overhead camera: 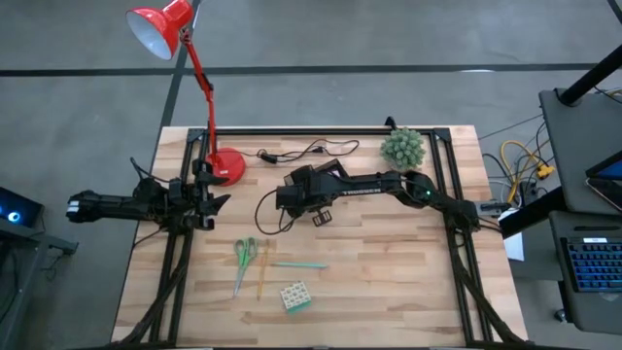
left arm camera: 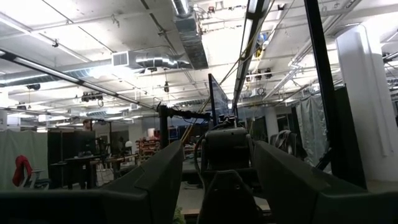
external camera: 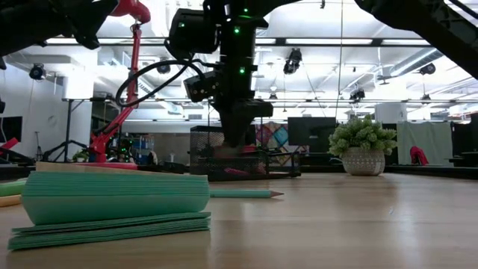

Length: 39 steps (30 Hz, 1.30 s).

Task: Pick and place office supplies into organizer
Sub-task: Put the green eraser into the desk organizer, then put the blue pencil into the desk organizer

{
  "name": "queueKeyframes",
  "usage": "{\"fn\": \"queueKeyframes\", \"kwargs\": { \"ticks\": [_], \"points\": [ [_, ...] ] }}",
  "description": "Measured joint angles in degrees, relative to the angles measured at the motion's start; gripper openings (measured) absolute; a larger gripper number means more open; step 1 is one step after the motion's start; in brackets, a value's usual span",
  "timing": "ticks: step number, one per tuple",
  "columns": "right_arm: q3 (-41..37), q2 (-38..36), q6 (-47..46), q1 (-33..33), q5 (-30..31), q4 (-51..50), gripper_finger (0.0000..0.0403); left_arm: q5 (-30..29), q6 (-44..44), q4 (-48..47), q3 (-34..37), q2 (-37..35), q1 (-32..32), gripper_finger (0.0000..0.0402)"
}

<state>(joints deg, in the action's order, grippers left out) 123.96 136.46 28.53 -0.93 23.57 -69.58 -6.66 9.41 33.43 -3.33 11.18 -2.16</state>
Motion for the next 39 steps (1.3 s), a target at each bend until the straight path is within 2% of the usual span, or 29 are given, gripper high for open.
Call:
{"fn": "queueKeyframes", "kwargs": {
  "ticks": [7, 18, 22, 26, 29, 34, 39],
  "points": [
    [0.0, 0.0, -0.5, 0.0, 0.0, 0.0, 0.0120, 0.0, 0.0, 0.0, 0.0, 0.0, 0.0, 0.0187],
    [3.9, 0.0, -9.5, 2.8, 0.5, -0.8, 0.0117, 0.0, 0.0, 0.0, 0.0, 0.0, 0.0, 0.0187],
    [7.5, 0.0, -13.7, 5.0, 0.5, -0.7, 0.0121, 0.0, 0.0, 0.0, 0.0, 0.0, 0.0, 0.0187],
    [10.9, 0.0, -21.8, 7.6, 0.0, -0.1, 0.0118, 0.0, 0.0, 0.0, 0.0, 0.0, 0.0, 0.0187],
    [11.0, -0.2, -27.7, 9.4, -3.5, 2.5, 0.0113, 0.0, 0.0, 0.0, 0.0, 0.0, 0.0, 0.0187],
    [11.0, 0.0, -33.0, 12.2, -14.3, 6.0, 0.0106, 0.0, 0.0, 0.0, 0.0, 0.0, 0.0, 0.0187],
    [10.3, 0.2, -35.6, 15.4, -15.6, 7.3, 0.0107, 0.0, 0.0, 0.0, 0.0, 0.0, 0.0, 0.0187]
  ]
}}
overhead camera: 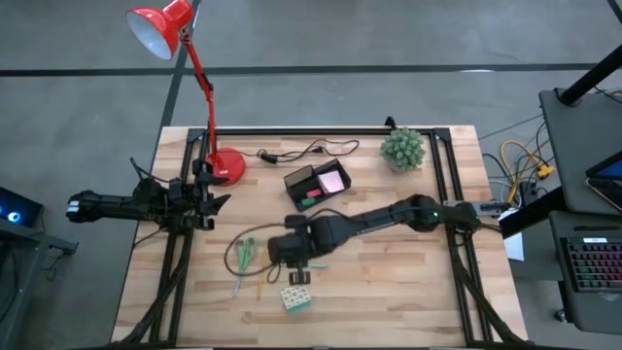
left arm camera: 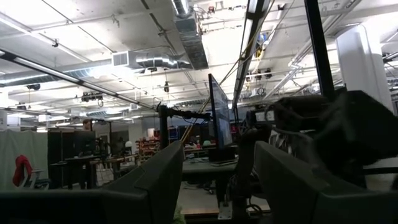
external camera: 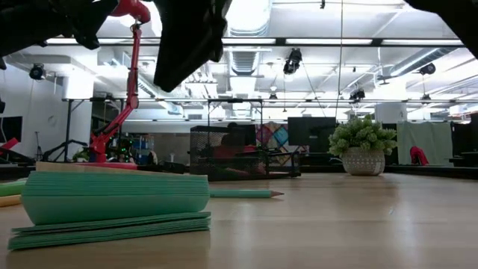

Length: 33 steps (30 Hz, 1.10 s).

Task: Pick and place office supplies into organizer
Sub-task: Put the blue pencil into the desk organizer

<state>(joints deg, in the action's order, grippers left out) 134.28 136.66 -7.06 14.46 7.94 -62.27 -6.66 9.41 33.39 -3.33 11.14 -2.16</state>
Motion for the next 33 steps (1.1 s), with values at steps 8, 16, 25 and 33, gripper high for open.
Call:
{"fn": "queueKeyframes", "kwargs": {
  "ticks": [8, 16, 25, 33],
  "points": [
    [-4.1, 0.1, 0.5, 3.7, 0.9, 3.5, 0.0149, 0.0, 0.0, 0.0, 0.0, 0.0, 0.0, 0.0187],
    [-11.0, 0.1, -0.9, 3.9, 1.1, 10.2, 0.0177, 0.0, 0.0, 0.0, 0.0, 0.0, 0.0, 0.0187],
    [-17.4, 0.1, -0.9, 3.5, 1.1, 14.6, 0.0169, 0.0, 0.0, 0.0, 0.0, 0.0, 0.0, 0.0187],
    [-22.5, 0.1, -1.4, 2.5, 1.1, 16.5, 0.0164, 0.0, 0.0, 0.0, 0.0, 0.0, 0.0, 0.0187]
  ]
}}
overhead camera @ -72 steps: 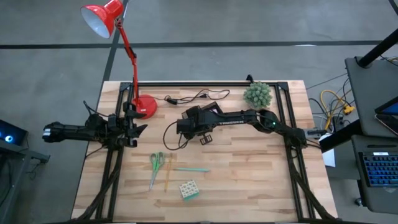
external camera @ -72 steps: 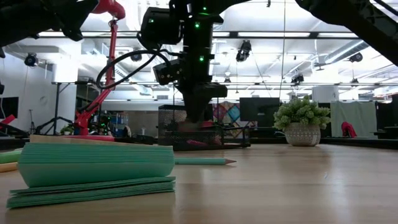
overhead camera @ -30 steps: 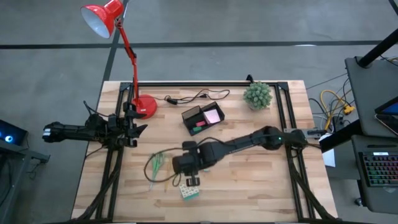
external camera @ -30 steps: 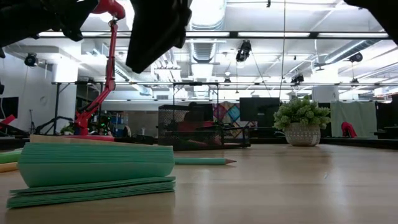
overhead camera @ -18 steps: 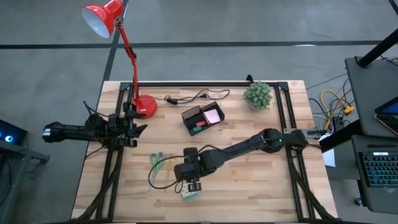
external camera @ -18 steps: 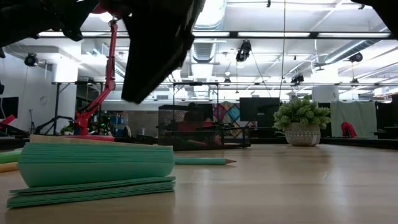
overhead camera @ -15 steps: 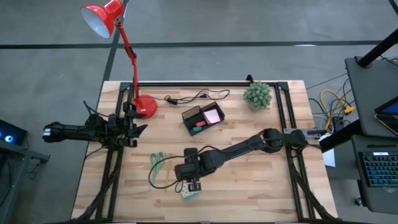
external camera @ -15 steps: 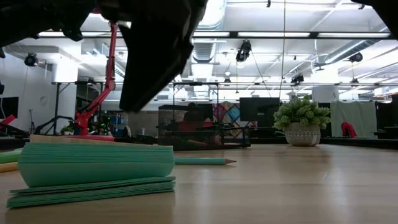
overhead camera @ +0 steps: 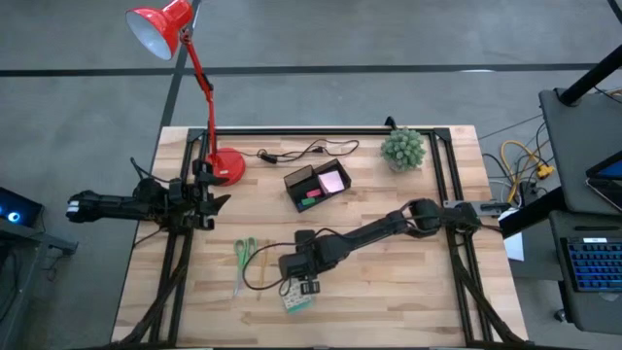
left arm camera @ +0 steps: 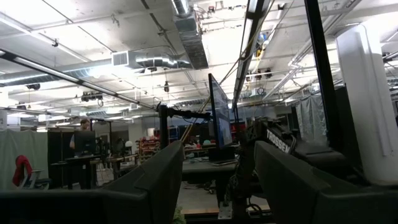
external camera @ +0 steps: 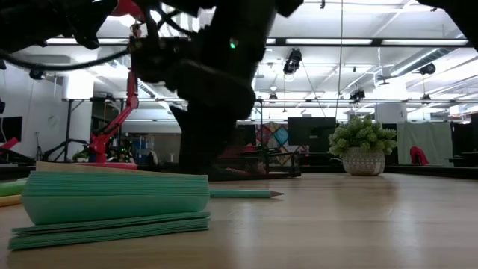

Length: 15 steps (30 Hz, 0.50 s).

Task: Pick and place office supplies into organizer
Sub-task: Put the blue pencil into the desk organizer

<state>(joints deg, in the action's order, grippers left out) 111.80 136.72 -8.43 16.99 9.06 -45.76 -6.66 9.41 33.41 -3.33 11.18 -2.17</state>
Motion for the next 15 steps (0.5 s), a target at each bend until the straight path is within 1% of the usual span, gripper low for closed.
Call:
{"fn": "queueKeyframes", "kwargs": {
  "ticks": [4, 8, 11, 13, 15],
  "points": [
    [-2.2, -0.3, -0.3, -0.4, -0.1, 1.7, 0.0162, 0.0, 0.0, 0.0, 0.0, 0.0, 0.0, 0.0187],
    [-2.9, -0.4, -0.2, -0.7, -0.7, 2.1, 0.0148, 0.0, 0.0, 0.0, 0.0, 0.0, 0.0, 0.0187],
    [-2.5, -0.4, -0.1, -1.0, -2.5, 1.8, 0.0129, 0.0, 0.0, 0.0, 0.0, 0.0, 0.0, 0.0187],
    [-2.3, -0.3, -0.1, -1.3, -4.5, 1.7, 0.0112, 0.0, 0.0, 0.0, 0.0, 0.0, 0.0, 0.0187],
    [-2.3, -0.3, -0.1, -1.4, -5.1, 1.7, 0.0093, 0.0, 0.0, 0.0, 0.0, 0.0, 0.0, 0.0187]
  ]
}}
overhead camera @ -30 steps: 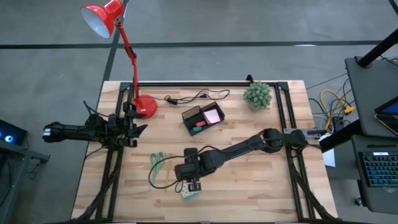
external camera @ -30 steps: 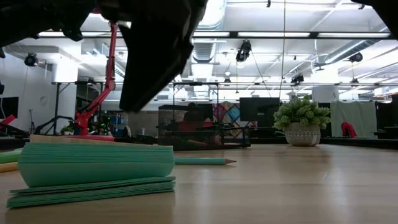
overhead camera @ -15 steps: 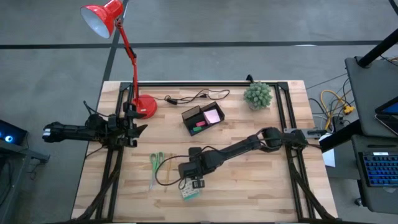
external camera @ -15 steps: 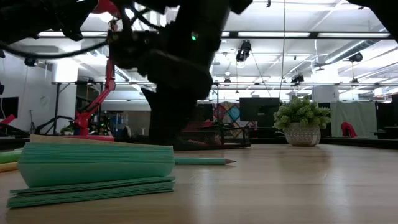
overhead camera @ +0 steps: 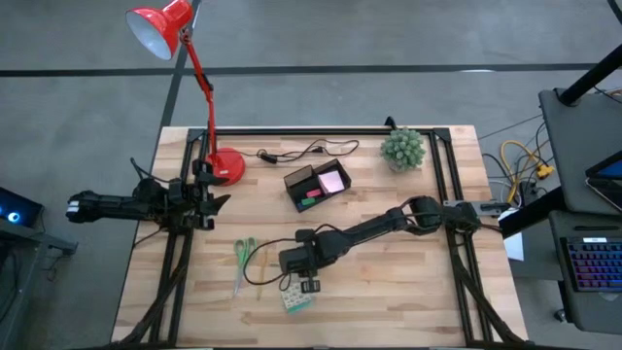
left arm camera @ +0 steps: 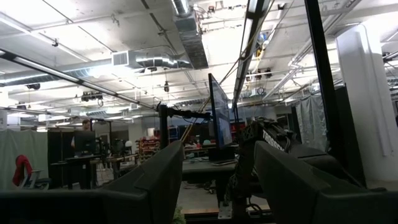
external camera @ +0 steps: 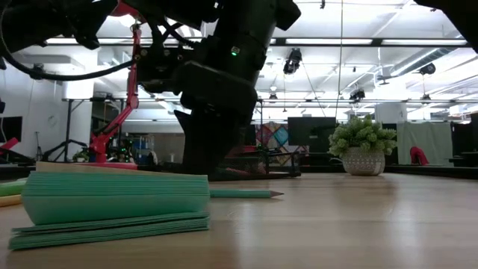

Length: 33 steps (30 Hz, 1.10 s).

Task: Pick and place office supplies into organizer
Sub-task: Put the blue pencil into the desk organizer

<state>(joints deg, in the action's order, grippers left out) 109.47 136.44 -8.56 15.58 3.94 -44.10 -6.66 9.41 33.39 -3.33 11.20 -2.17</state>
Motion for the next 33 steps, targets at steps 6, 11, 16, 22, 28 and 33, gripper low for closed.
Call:
{"fn": "queueKeyframes", "kwargs": {
  "ticks": [6, 11, 16, 22, 28, 33],
  "points": [
    [-0.4, 0.0, 1.3, -0.2, -1.2, 0.0, 0.0044, 0.0, 0.0, 0.0, 0.0, 0.0, 0.0, 0.0187],
    [-0.5, 0.0, 1.7, -0.3, -1.3, -0.1, 0.0023, 0.0, 0.0, 0.0, 0.0, 0.0, 0.0, 0.0187],
    [-0.5, 0.0, 1.7, -0.4, -1.3, -0.2, 0.0015, 0.0, 0.0, 0.0, 0.0, 0.0, 0.0, 0.0187],
    [0.3, 0.0, 1.7, -0.4, -1.3, -0.8, 0.0014, 0.0, 0.0, 0.0, 0.0, 0.0, 0.0, 0.0187],
    [3.4, 0.5, 2.7, -0.4, -1.1, -2.8, 0.0013, 0.0, 0.0, 0.0, 0.0, 0.0, 0.0, 0.0187],
    [5.3, 0.4, 2.7, -0.4, -0.9, -5.8, 0.0013, 0.0, 0.0, 0.0, 0.0, 0.0, 0.0, 0.0187]
  ]
}}
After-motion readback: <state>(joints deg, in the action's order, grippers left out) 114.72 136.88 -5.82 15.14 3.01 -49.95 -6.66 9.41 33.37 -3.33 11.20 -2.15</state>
